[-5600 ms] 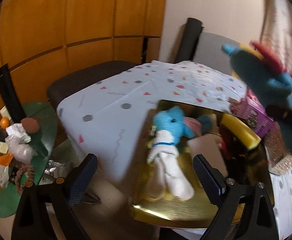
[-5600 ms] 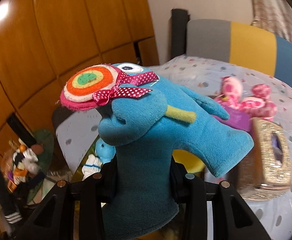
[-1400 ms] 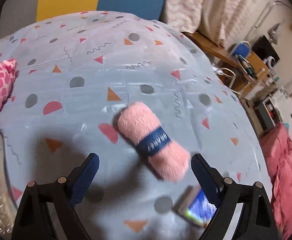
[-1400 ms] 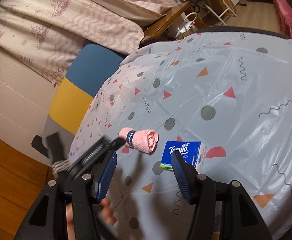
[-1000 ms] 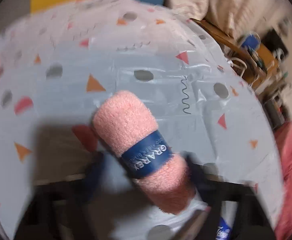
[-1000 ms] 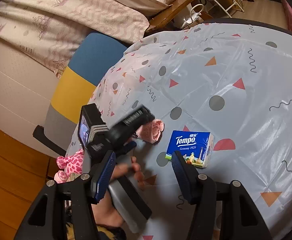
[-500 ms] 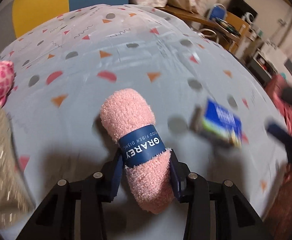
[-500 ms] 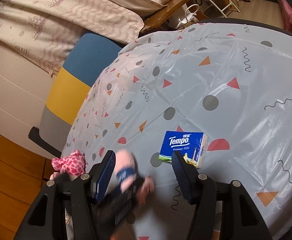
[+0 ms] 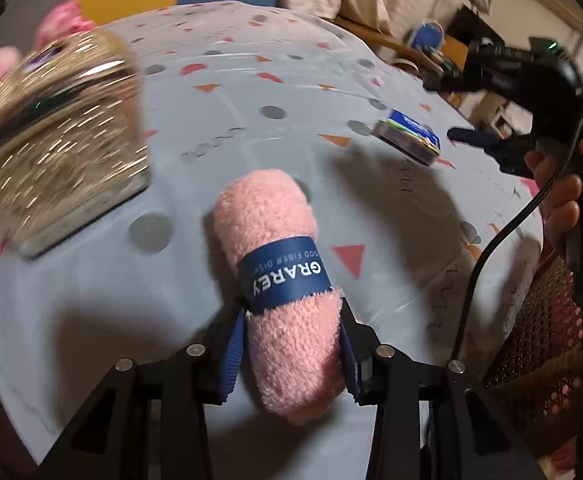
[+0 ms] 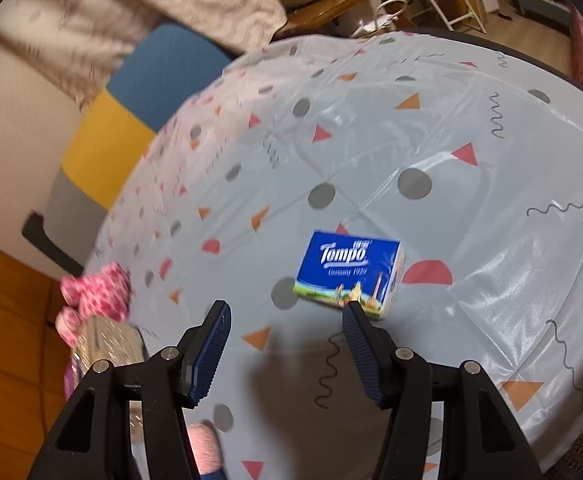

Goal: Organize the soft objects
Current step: 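Grasp the blue Tempo tissue pack with the right tool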

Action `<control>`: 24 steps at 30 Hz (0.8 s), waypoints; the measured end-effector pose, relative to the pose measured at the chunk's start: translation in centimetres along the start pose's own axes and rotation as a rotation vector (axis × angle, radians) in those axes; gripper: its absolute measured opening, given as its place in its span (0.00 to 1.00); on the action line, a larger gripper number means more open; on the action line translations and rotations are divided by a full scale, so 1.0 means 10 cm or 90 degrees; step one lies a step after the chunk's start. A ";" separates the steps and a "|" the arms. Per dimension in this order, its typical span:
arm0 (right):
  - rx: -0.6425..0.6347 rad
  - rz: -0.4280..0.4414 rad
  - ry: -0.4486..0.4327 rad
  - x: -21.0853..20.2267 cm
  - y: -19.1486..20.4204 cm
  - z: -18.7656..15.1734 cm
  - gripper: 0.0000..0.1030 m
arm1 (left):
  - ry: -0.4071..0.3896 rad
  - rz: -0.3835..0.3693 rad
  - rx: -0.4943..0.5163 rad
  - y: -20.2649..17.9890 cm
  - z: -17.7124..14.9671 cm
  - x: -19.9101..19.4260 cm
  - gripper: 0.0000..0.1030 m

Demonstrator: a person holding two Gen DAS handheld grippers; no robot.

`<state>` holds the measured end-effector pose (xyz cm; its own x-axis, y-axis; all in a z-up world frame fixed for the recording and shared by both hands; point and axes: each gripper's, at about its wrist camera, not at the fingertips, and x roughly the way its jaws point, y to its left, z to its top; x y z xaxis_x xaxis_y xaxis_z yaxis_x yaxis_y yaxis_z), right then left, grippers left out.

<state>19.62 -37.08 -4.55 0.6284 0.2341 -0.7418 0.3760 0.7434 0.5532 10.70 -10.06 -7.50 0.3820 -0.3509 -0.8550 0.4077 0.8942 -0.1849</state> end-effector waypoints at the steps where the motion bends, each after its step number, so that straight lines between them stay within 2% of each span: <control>1: -0.019 -0.007 0.012 0.02 0.05 0.00 0.57 | -0.009 -0.004 -0.016 0.07 -0.07 -0.05 0.41; 4: -0.122 -0.031 0.039 0.04 0.25 0.05 0.58 | -0.018 0.000 -0.014 0.16 -0.16 -0.11 0.41; 6: -0.205 -0.056 0.045 0.04 0.37 0.15 0.63 | -0.023 -0.009 -0.013 0.18 -0.18 -0.12 0.41; 7: -0.235 -0.072 0.046 0.05 0.39 0.20 0.66 | -0.024 -0.013 -0.016 0.20 -0.17 -0.11 0.41; 12: -0.360 -0.152 0.089 0.22 0.41 0.40 0.67 | -0.032 -0.025 -0.026 0.24 -0.17 -0.10 0.42; 18: -0.469 -0.207 0.138 0.58 0.52 0.34 0.68 | -0.036 -0.036 -0.040 0.27 -0.18 -0.10 0.42; 19: -0.491 -0.217 0.146 0.65 0.54 0.32 0.73 | -0.036 -0.035 -0.039 0.27 -0.18 -0.10 0.42; 20: -0.516 -0.235 0.159 0.75 0.55 0.28 0.78 | -0.037 -0.035 -0.038 0.27 -0.18 -0.10 0.42; 24: -0.565 -0.308 0.191 1.05 0.48 0.18 0.78 | -0.039 -0.038 -0.046 0.27 -0.18 -0.10 0.42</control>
<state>29.23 -32.20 -8.99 0.3044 -0.1545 -0.9399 -0.1682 0.9625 -0.2127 9.94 -6.81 -8.01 0.4090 -0.4188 -0.8108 0.3718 0.8879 -0.2710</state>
